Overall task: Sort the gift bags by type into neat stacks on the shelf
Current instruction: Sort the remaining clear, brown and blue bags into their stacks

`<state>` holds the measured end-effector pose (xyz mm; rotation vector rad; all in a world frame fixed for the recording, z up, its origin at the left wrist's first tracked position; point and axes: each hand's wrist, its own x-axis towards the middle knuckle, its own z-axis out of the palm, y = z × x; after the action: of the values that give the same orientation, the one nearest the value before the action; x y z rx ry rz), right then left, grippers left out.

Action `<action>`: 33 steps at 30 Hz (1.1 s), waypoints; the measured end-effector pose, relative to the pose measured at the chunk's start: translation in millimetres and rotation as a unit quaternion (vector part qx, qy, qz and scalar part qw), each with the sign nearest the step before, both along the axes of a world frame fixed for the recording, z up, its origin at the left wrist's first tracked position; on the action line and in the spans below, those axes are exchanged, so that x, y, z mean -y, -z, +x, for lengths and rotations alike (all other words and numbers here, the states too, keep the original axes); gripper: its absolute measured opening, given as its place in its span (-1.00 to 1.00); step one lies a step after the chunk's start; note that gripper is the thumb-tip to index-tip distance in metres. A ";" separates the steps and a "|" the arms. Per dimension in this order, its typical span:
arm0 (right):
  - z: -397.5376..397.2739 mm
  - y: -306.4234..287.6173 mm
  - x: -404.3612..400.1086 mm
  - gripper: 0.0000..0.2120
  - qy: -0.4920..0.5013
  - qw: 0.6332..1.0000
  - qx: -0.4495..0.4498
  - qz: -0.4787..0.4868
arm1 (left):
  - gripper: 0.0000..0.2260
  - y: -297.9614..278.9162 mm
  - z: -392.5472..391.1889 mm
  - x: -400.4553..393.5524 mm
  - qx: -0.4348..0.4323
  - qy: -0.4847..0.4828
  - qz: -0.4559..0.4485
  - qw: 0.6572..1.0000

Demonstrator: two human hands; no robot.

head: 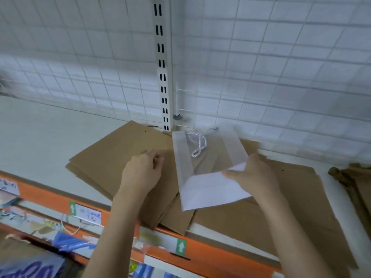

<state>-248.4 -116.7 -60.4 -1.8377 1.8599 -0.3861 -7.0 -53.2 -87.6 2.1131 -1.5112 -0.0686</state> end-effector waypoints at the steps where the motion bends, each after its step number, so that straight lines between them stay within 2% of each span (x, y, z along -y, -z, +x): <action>1: 3.0 0.2 -2.2 -0.43 0.005 1.000 0.017 -0.005 | -0.77 -0.2 11.5 9.1 0.006 0.003 0.023 1.000; 5: 10.2 3.3 -9.5 -0.49 0.023 0.998 0.061 -0.014 | -0.57 4.5 72.5 39.9 0.031 -0.032 0.114 0.992; 8: 14.0 9.1 -12.8 -0.47 0.029 0.997 0.073 -0.012 | -0.33 4.6 105.7 48.9 0.022 -0.074 0.174 0.982; 12: 19.5 11.5 -15.4 -0.47 0.040 0.996 0.084 -0.012 | 0.01 0.3 116.0 47.4 -0.018 -0.120 0.232 0.965; 16: 20.0 10.7 -17.1 -0.46 0.051 0.994 0.098 -0.012 | 0.17 -4.1 121.8 48.4 -0.028 -0.145 0.275 0.950; 20: 18.3 12.1 -20.5 -0.48 0.060 0.992 0.113 -0.012 | 0.18 -6.1 125.8 51.1 0.004 -0.148 0.291 0.945; 24: 11.1 11.1 -22.3 -0.48 0.068 0.992 0.104 -0.012 | 0.14 -6.1 120.2 50.2 0.027 -0.195 0.240 0.951; 29: -13.7 -2.9 -26.5 -0.62 0.050 0.986 0.159 -0.010 | -0.07 -4.3 111.7 42.5 0.077 -0.247 0.146 0.955; 33: -29.5 -12.8 -31.9 -0.74 0.049 0.979 0.198 -0.023 | -0.23 -7.2 104.8 38.7 0.086 -0.243 0.113 0.960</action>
<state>-277.9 -84.8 -47.6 -1.5607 1.6750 -0.7752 97.8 -91.9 -80.4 2.6777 -1.0697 0.1302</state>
